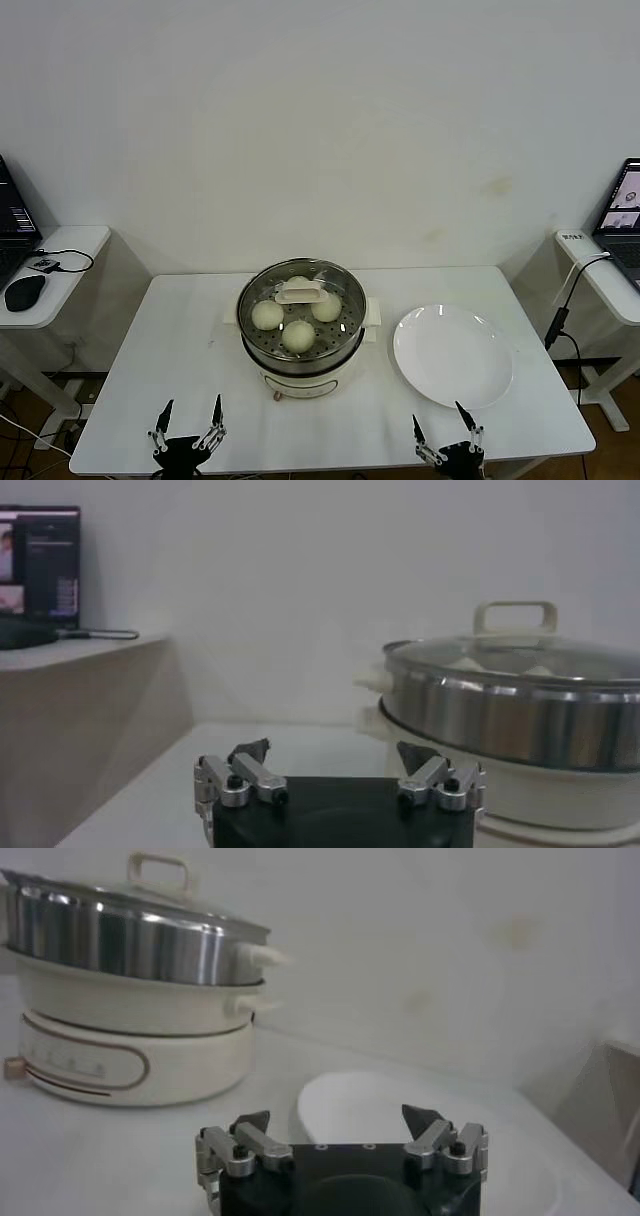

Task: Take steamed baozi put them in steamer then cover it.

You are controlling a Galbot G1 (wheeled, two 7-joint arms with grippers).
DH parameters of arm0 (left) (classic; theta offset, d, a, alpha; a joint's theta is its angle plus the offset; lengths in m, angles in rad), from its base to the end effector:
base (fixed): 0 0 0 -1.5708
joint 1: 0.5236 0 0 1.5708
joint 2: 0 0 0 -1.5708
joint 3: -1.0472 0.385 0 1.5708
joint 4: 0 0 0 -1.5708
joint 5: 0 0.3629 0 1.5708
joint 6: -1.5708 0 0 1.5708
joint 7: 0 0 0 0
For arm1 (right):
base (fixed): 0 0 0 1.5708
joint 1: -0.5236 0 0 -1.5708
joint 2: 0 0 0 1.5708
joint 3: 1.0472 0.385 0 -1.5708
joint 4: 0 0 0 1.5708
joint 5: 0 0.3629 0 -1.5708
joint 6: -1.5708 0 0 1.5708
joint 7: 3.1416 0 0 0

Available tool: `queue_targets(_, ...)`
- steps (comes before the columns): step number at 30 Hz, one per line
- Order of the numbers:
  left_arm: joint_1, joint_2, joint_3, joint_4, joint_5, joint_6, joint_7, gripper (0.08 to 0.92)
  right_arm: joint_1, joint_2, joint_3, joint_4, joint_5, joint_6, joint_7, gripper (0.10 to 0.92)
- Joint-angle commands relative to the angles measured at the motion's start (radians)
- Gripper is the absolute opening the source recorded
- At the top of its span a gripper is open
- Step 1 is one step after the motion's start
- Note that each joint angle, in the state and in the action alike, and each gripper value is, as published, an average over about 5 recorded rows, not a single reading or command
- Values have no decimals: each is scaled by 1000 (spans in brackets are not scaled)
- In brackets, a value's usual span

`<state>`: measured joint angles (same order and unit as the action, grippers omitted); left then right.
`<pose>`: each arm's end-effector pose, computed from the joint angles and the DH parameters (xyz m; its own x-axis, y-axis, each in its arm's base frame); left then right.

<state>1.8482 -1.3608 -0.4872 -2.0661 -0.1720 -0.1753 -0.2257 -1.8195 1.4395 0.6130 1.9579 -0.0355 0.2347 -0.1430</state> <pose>0.0711 0.0329 -0.3755 -0.9841 -0.0973 0.1485 -0.1001 0.9949 -0.0113 0.0709 -0.0622 -0.4069 -0.9734 -0.1522 0.1712 -0.1807 0.9695 -0.1654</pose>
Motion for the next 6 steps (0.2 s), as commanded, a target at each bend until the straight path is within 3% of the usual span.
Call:
queue_targets(1,36,-7,-14,12,2,-33,33,823,-7,-12,-25,26,17,-33,-14,823)
queue_targets(6,39,-10,-20,12,11,-35,41,823,-10,-16,-27,35,33,-50,-15,823)
